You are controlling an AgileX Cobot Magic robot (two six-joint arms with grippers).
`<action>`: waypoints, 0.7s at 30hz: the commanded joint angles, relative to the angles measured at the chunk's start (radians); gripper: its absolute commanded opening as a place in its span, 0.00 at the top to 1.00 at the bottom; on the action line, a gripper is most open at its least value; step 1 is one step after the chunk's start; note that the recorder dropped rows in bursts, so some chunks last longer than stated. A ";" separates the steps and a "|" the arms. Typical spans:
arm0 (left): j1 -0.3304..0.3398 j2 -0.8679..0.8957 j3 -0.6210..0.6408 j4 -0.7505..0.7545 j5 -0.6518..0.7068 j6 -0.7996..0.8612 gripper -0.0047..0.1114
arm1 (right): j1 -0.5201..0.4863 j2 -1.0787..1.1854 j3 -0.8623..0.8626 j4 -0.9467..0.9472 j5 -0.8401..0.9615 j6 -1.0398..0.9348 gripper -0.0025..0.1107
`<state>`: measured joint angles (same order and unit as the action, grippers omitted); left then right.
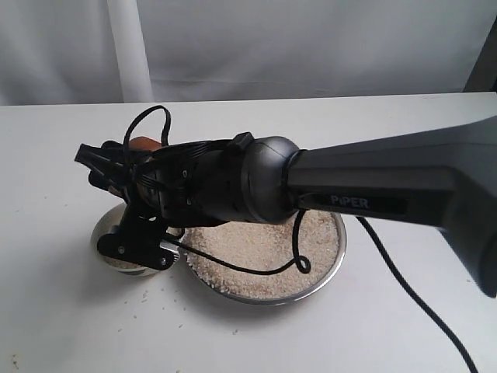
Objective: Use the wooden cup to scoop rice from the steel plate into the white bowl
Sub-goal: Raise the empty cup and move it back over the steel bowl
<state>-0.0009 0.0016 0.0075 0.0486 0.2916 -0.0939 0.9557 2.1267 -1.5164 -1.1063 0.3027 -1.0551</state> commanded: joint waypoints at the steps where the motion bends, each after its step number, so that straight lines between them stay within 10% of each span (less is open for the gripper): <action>1: -0.004 -0.002 -0.008 -0.005 -0.007 -0.002 0.96 | 0.003 -0.007 -0.009 0.000 0.045 0.140 0.98; 10: -0.004 -0.002 -0.008 -0.005 -0.007 -0.002 0.96 | -0.043 -0.121 -0.009 0.098 0.203 0.560 0.98; 21: -0.004 -0.002 -0.008 -0.005 -0.007 -0.002 0.96 | -0.205 -0.183 0.084 0.105 0.404 0.494 0.98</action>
<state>-0.0009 0.0016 0.0075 0.0486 0.2916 -0.0939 0.7659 1.9278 -1.4735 -0.9917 0.6839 -0.5234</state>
